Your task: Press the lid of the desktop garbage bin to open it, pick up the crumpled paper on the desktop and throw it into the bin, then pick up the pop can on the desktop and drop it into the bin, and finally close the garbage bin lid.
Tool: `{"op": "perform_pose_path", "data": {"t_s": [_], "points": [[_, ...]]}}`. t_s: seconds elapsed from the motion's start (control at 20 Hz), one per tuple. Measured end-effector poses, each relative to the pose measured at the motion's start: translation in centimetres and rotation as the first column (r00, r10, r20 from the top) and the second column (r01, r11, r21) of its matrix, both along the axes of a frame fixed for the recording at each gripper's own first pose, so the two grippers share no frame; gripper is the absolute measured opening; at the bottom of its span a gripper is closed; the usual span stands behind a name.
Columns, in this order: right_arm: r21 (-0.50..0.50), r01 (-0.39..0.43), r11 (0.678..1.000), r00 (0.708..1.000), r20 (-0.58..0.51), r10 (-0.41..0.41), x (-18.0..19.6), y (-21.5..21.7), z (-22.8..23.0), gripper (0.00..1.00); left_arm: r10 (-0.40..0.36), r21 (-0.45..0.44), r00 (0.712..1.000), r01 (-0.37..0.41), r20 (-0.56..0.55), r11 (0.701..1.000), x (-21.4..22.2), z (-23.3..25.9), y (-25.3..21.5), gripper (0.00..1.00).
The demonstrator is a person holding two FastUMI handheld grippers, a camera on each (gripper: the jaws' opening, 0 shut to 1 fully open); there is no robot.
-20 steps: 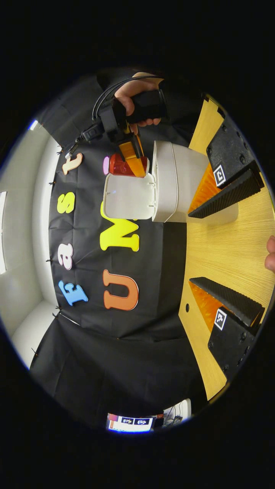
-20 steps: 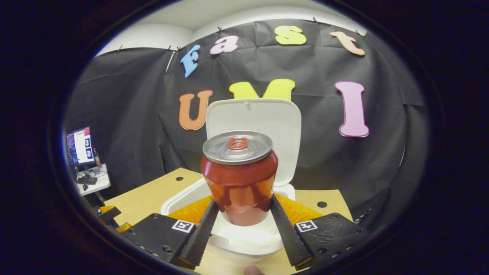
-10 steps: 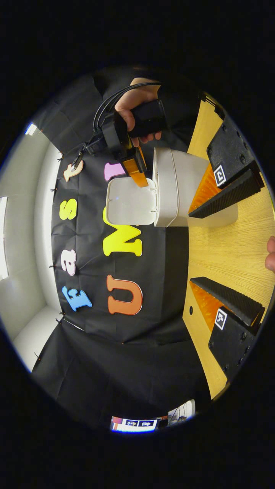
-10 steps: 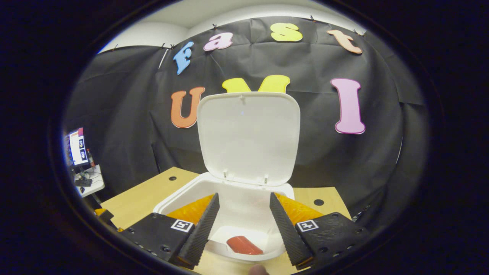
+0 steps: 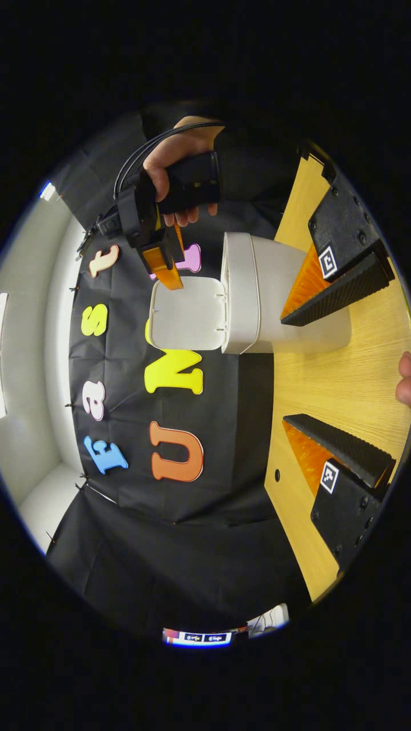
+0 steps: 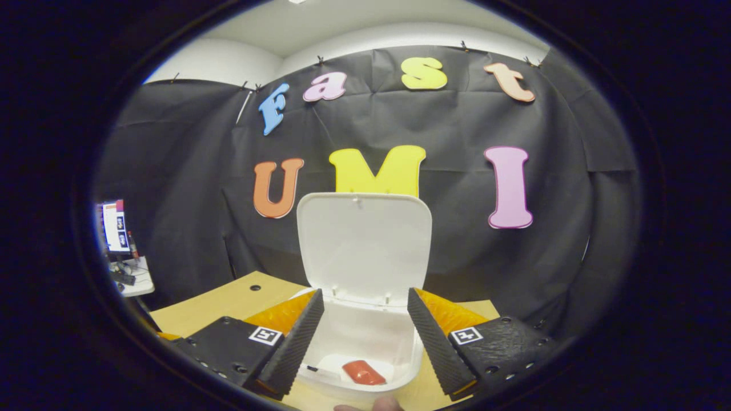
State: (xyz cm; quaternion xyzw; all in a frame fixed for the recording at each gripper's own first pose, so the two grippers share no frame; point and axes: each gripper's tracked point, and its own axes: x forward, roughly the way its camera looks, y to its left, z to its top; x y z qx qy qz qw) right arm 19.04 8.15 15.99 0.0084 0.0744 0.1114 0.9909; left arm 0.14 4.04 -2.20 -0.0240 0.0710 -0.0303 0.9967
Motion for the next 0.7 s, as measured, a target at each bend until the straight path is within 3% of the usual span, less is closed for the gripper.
{"op": "perform_pose_path", "data": {"t_s": [0.35, 0.5, 0.55, 0.7], "points": [[-0.018, 0.013, 1.0, 0.996, 0.092, -0.011, 2.4, 1.3, 5.8, 0.91, 0.038, -0.001, 0.999, -0.038, 0.029, 0.999, -0.2, 1.0, 1.3, 1.0], [-0.018, 0.026, 1.0, 0.992, 0.126, -0.023, 4.5, 1.9, 8.3, 0.97, 0.047, -0.011, 0.998, -0.047, 0.029, 0.999, -0.3, 1.2, 1.9, 1.0], [-0.018, 0.025, 1.0, 0.991, 0.129, -0.023, 5.1, 2.0, 9.1, 0.94, 0.052, -0.009, 0.998, -0.052, 0.033, 0.999, -0.3, 1.4, 2.2, 1.0], [0.036, 0.02, 0.999, 0.993, 0.112, -0.024, 7.7, 2.4, 11.6, 0.97, 0.065, 0.013, 0.997, -0.066, 0.039, 0.998, -0.5, 1.5, 3.0, 1.0]]}}
